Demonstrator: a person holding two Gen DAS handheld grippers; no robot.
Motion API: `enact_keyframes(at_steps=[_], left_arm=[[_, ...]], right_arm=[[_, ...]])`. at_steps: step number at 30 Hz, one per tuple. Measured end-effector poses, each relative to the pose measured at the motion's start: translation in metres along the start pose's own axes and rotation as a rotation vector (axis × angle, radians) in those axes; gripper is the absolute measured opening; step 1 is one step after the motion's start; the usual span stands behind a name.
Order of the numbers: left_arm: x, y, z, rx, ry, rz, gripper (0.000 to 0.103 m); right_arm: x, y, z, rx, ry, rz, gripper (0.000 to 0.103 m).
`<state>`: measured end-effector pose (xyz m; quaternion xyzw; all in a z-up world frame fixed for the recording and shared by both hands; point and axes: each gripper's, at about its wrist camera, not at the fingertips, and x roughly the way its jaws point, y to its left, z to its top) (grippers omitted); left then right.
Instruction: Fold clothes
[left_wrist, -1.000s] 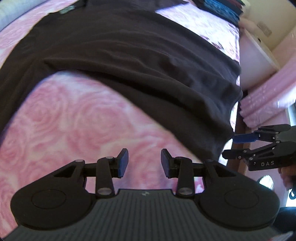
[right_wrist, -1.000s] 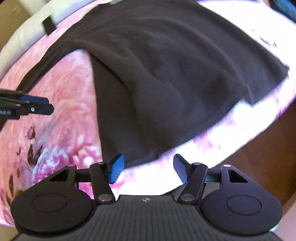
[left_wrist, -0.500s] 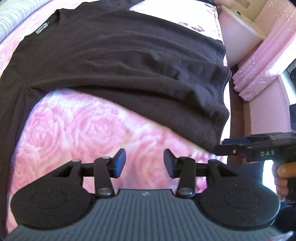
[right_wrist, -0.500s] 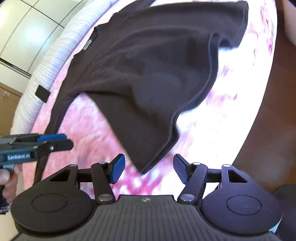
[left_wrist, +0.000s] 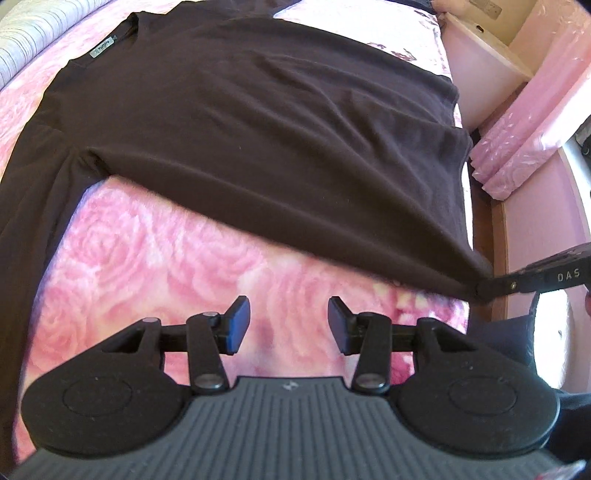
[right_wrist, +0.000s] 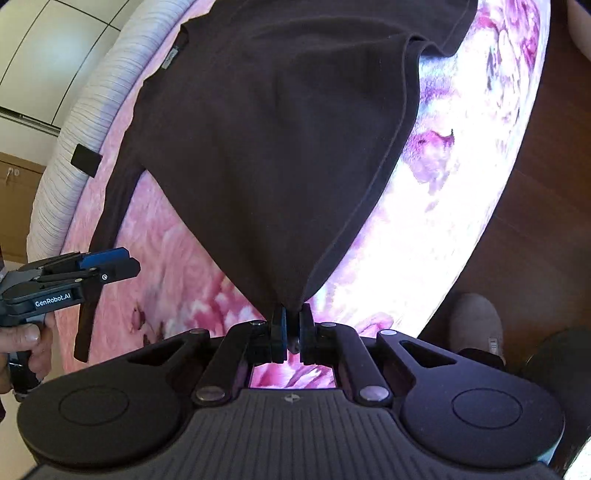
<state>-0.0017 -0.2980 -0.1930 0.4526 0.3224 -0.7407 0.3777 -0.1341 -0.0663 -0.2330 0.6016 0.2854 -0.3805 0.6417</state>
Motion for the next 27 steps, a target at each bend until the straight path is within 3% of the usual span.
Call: enact_keyframes(at_steps=[2, 6, 10, 14, 19, 23, 27], left_arm=[[0.005, 0.0, 0.005, -0.006, -0.008, -0.002, 0.041], [0.007, -0.01, 0.023, 0.008, -0.036, -0.01, 0.042], [0.005, -0.032, 0.046, 0.045, -0.061, -0.029, 0.043], [0.014, -0.064, 0.078, 0.069, -0.082, -0.028, 0.047], [0.054, -0.096, 0.118, 0.026, -0.046, 0.02, 0.047], [0.087, -0.11, 0.137, -0.047, 0.035, 0.076, 0.047], [0.109, -0.118, 0.145, -0.094, 0.123, 0.116, 0.047]], right_arm=[[0.01, 0.004, 0.004, -0.024, 0.051, -0.024, 0.025], [0.001, 0.003, 0.005, -0.033, 0.033, -0.095, 0.029], [-0.048, -0.016, 0.034, -0.031, -0.108, -0.184, 0.032], [-0.09, -0.054, 0.103, -0.049, -0.264, -0.228, 0.041], [-0.107, -0.13, 0.222, -0.094, -0.399, -0.219, 0.048], [-0.087, -0.183, 0.303, -0.155, -0.351, -0.159, 0.048], [-0.048, -0.21, 0.341, -0.22, -0.173, -0.085, 0.048]])
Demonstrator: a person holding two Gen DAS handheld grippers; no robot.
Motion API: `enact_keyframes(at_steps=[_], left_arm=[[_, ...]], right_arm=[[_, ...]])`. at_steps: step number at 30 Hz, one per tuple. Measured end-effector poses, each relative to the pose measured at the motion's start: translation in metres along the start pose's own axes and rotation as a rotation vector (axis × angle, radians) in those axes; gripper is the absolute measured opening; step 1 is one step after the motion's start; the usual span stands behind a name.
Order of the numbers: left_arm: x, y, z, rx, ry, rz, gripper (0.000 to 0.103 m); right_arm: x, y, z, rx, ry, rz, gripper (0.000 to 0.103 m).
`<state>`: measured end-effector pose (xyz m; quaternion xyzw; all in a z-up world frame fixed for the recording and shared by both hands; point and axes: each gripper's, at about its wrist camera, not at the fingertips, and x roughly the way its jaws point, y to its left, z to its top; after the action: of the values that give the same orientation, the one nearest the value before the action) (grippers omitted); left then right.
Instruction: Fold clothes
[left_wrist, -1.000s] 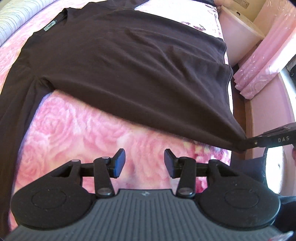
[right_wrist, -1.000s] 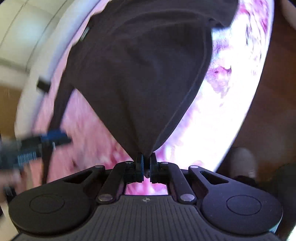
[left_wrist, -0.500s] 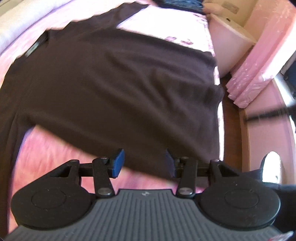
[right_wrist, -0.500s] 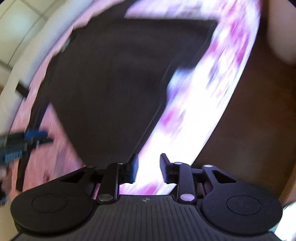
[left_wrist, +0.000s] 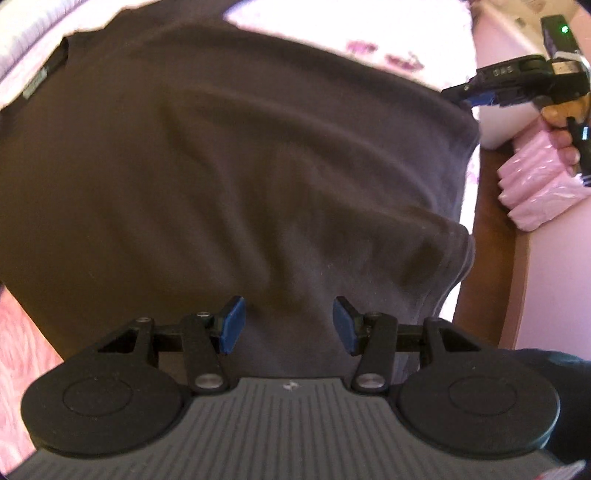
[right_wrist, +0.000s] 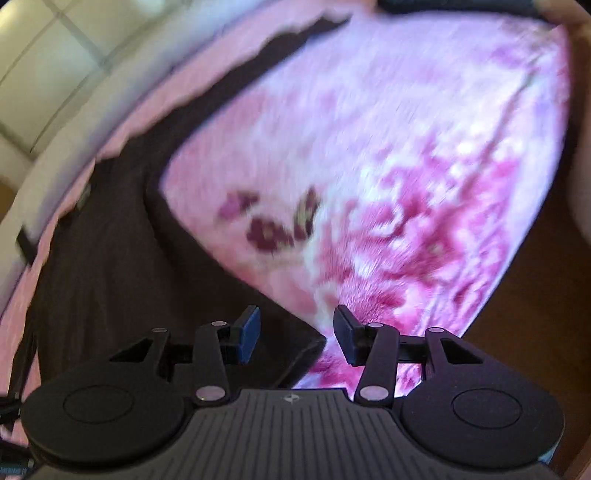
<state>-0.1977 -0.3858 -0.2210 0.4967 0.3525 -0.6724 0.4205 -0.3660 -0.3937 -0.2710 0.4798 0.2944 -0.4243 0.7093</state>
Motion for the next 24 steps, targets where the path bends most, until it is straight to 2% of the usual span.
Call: enact_keyframes(at_steps=[2, 3, 4, 6, 7, 10, 12, 13, 14, 15, 18, 22, 24], left_arm=[[0.005, -0.004, 0.002, -0.001, 0.031, 0.016, 0.047], [0.006, -0.007, 0.002, 0.005, 0.044, 0.024, 0.047], [0.008, -0.009, 0.002, 0.009, 0.056, 0.026, 0.047], [0.009, -0.012, 0.002, 0.015, 0.071, 0.026, 0.047], [0.01, -0.013, 0.003, 0.018, 0.076, 0.025, 0.048], [0.012, -0.014, 0.003, 0.019, 0.097, 0.028, 0.048], [0.011, -0.014, 0.005, 0.014, 0.102, 0.033, 0.048], [0.01, -0.013, 0.005, 0.011, 0.094, 0.035, 0.048], [0.008, -0.012, 0.006, 0.006, 0.084, 0.04, 0.049], [0.008, -0.012, 0.008, -0.002, 0.074, 0.045, 0.05], [0.008, -0.008, 0.007, -0.036, 0.058, 0.063, 0.05], [0.014, -0.01, 0.004, -0.062, 0.05, 0.087, 0.05], [0.016, -0.012, 0.003, -0.076, 0.041, 0.099, 0.05]], right_arm=[[0.0, -0.007, 0.005, -0.005, 0.04, 0.021, 0.027], [-0.001, -0.01, 0.007, -0.005, 0.06, 0.03, 0.011], [-0.006, -0.012, 0.012, -0.012, 0.056, 0.013, 0.006], [-0.027, -0.019, 0.016, -0.025, 0.008, -0.05, 0.006], [-0.032, -0.022, 0.016, -0.014, 0.007, -0.047, 0.006], [-0.025, -0.012, 0.015, -0.06, 0.052, -0.034, 0.007], [-0.021, -0.005, 0.013, -0.067, 0.072, -0.064, 0.01], [-0.023, -0.004, 0.012, -0.063, 0.073, -0.089, 0.018], [-0.027, 0.0, 0.014, -0.074, 0.051, -0.112, 0.033], [-0.03, 0.004, 0.017, -0.092, 0.021, -0.134, 0.034], [-0.025, 0.018, 0.041, -0.16, -0.051, -0.065, 0.035], [0.027, 0.043, 0.098, -0.241, -0.043, 0.088, 0.035], [0.06, 0.064, 0.123, -0.321, -0.033, 0.148, 0.036]])
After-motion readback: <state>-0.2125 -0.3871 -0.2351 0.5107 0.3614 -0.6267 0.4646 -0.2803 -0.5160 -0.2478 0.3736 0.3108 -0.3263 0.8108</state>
